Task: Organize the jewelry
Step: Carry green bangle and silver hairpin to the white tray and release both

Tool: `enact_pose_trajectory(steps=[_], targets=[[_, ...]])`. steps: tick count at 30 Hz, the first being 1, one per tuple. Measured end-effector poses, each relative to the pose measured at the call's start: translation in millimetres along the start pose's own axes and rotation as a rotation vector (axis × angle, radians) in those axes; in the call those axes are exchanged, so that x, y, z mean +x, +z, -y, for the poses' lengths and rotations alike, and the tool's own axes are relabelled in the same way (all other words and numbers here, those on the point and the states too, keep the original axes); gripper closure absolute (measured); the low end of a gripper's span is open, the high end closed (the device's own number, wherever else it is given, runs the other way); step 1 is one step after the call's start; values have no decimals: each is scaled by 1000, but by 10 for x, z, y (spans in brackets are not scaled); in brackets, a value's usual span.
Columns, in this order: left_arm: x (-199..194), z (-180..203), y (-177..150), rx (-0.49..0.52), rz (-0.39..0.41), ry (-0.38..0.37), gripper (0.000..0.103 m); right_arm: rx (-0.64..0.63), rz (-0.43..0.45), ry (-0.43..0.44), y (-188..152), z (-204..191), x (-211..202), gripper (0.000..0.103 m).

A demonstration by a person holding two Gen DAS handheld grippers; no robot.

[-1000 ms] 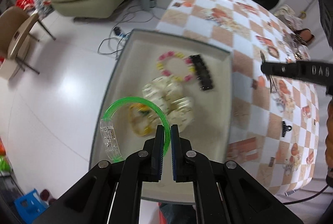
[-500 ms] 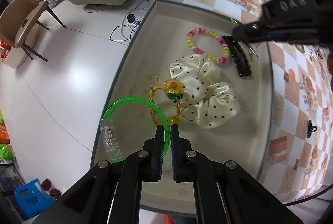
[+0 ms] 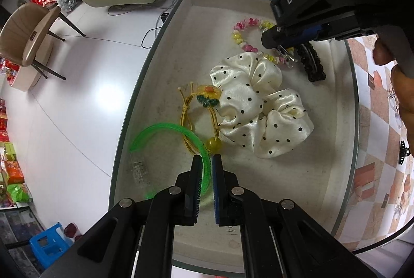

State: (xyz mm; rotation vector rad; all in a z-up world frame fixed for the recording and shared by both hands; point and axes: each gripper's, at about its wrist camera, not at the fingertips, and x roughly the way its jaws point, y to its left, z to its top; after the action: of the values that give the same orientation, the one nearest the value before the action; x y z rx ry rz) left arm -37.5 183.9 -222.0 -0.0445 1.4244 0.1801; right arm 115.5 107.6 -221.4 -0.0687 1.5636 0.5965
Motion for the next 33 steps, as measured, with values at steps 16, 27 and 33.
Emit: enact_pose_trajectory(steps=[16,27,33], targets=[[-230,164,-4,24,6,2,91,10,40,38,-35,-33,-190,56],[-589,285,24,63,67,36,0,121,128,73,-284,315,-734,40],[-749,369,126,89,89,25,0,213,148,80,-575,661,-962,24]])
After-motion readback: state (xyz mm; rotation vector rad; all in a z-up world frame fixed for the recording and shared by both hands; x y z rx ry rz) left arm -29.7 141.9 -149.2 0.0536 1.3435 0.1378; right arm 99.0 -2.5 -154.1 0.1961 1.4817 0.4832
